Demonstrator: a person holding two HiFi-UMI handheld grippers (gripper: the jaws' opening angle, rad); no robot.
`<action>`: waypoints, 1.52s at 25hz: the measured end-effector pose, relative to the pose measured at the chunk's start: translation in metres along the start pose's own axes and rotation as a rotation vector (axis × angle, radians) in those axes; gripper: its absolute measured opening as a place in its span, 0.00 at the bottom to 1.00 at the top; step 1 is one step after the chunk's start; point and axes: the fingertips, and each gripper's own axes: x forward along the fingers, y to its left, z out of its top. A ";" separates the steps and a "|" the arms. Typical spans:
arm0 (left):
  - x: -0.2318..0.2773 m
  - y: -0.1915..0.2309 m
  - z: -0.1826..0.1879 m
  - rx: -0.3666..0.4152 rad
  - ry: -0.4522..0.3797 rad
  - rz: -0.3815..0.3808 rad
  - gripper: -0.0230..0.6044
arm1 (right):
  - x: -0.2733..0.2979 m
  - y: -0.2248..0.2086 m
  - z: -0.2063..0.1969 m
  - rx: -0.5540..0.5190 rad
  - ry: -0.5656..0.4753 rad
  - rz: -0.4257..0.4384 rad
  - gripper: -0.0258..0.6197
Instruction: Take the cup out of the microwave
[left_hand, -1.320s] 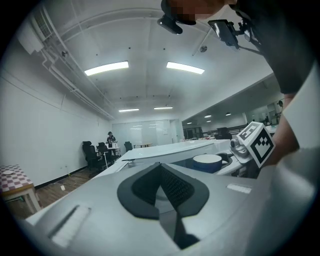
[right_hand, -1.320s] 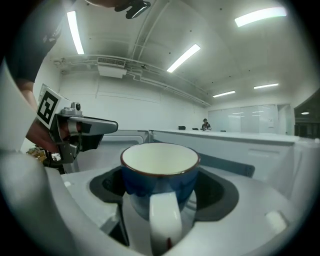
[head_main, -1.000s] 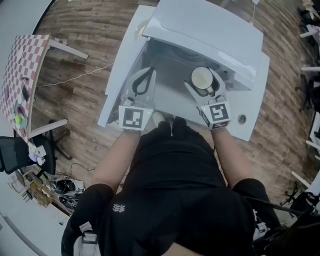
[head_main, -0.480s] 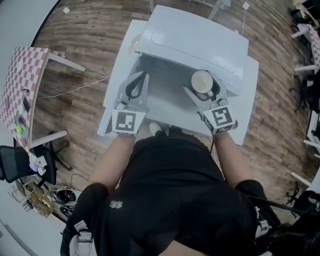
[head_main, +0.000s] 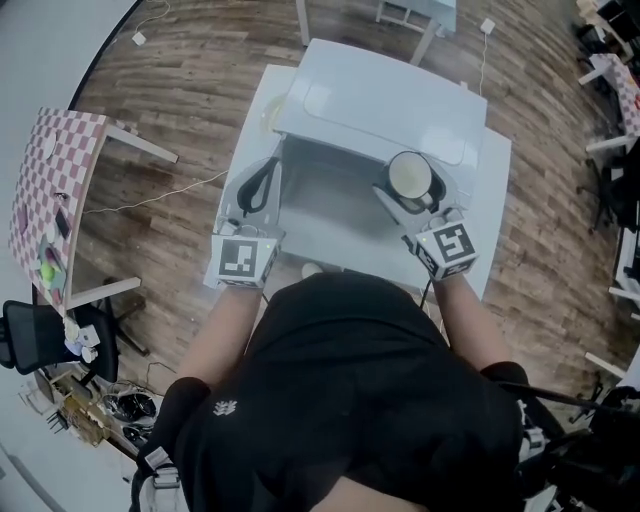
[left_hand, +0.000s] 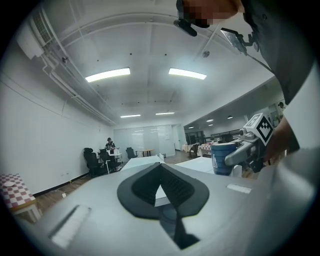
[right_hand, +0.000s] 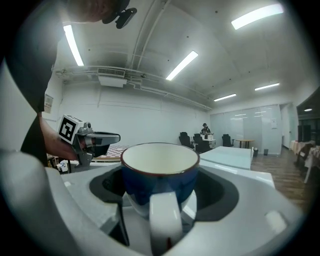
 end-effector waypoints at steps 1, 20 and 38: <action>-0.001 0.002 0.002 0.008 0.008 0.005 0.04 | -0.001 -0.001 0.000 0.000 0.001 0.001 0.65; 0.003 0.011 -0.013 0.024 0.014 0.011 0.04 | 0.003 -0.011 0.004 0.006 -0.016 -0.029 0.65; -0.012 0.006 -0.007 0.057 -0.007 0.011 0.04 | -0.002 -0.002 0.004 -0.003 -0.022 -0.029 0.65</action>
